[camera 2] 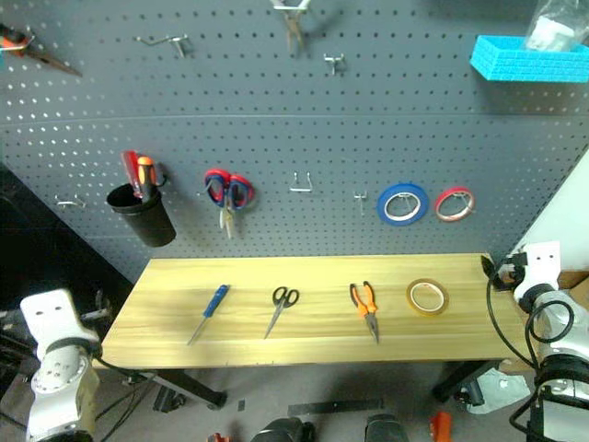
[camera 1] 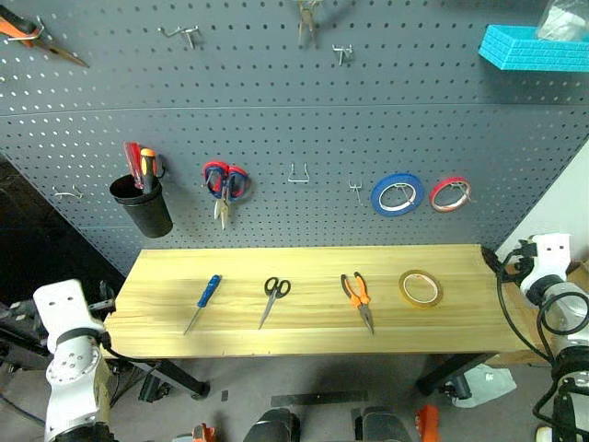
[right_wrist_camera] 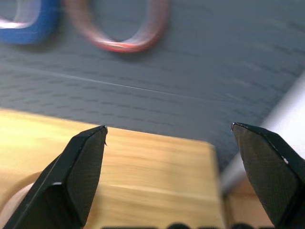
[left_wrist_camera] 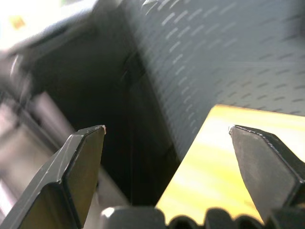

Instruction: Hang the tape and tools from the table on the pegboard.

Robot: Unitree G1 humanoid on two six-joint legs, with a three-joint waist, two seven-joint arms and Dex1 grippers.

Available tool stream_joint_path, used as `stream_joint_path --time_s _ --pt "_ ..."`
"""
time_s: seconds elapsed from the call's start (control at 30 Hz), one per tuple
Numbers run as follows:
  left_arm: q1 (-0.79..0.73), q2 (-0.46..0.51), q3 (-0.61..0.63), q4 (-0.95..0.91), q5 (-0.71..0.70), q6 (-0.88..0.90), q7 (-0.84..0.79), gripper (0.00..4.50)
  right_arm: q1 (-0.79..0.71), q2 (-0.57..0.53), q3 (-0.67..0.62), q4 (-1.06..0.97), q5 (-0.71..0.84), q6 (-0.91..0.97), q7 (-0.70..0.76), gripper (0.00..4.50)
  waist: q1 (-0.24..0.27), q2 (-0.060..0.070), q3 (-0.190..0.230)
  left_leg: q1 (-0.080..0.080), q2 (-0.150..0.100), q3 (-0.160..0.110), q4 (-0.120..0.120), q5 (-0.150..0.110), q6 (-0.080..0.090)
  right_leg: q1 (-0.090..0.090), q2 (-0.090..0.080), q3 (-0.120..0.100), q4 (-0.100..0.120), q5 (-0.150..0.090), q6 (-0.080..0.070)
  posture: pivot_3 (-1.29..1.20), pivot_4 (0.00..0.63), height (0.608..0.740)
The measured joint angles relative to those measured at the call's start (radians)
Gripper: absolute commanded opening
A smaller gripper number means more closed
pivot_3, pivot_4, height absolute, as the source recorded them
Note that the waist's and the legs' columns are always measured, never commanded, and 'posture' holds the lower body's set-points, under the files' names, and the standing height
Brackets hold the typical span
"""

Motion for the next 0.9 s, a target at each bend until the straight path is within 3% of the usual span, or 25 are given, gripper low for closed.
stream_joint_path --time_s 0.13,0.23,0.5,0.6,0.7,0.9 --pt "-0.012 0.025 -0.084 -0.11 0.025 -0.017 -0.102 4.45 0.092 0.009 0.05 -0.221 0.018 0.099 0.066 4.5 0.004 0.003 0.002 0.0 0.0 0.001 0.0 -0.001 0.001 0.0 -0.001 0.0 -0.001 0.0 0.0 -0.1 0.115 0.74" --pt "-0.012 0.024 -0.149 -0.198 -0.052 0.085 -0.246 4.45 0.163 0.01 0.085 -0.435 0.047 0.222 0.089 4.5 0.003 0.005 0.008 -0.001 0.001 0.0 0.0 -0.003 0.001 -0.001 -0.001 0.0 -0.001 -0.001 -0.001 -0.11 0.141 0.74" --pt "-0.105 0.059 -0.266 -0.349 -0.183 0.262 -0.522 4.45 0.224 0.011 0.22 -0.76 0.047 0.521 0.098 4.5 -0.001 0.004 0.069 -0.002 0.009 0.004 0.0 -0.005 -0.001 -0.003 0.001 0.0 -0.001 -0.002 -0.005 -0.15 0.229 0.74" --pt "-0.122 0.091 -0.318 -0.352 -0.17 0.263 -0.587 4.45 0.216 0.005 0.26 -0.776 0.034 0.602 0.088 4.5 -0.002 0.0 0.094 -0.004 0.01 0.006 0.0 -0.006 -0.001 -0.005 0.001 0.0 -0.001 -0.002 -0.006 -0.16 0.261 0.74" --pt "-0.154 0.169 -0.425 -0.363 -0.168 0.263 -0.759 4.45 0.159 0.008 0.311 -0.74 -0.005 0.654 0.074 4.5 -0.004 -0.001 0.12 -0.01 0.01 0.006 0.0 -0.006 -0.001 -0.007 0.001 0.0 -0.001 -0.002 -0.007 -0.16 0.289 0.74" --pt "-0.297 0.179 -0.518 -0.381 -0.275 0.323 -1.023 4.45 0.006 0.036 0.351 -0.557 -0.066 0.676 0.055 4.5 -0.013 -0.004 0.167 -0.019 0.011 0.006 0.002 -0.005 -0.002 -0.014 0.001 -0.001 0.001 -0.001 -0.008 -0.14 0.338 0.74"
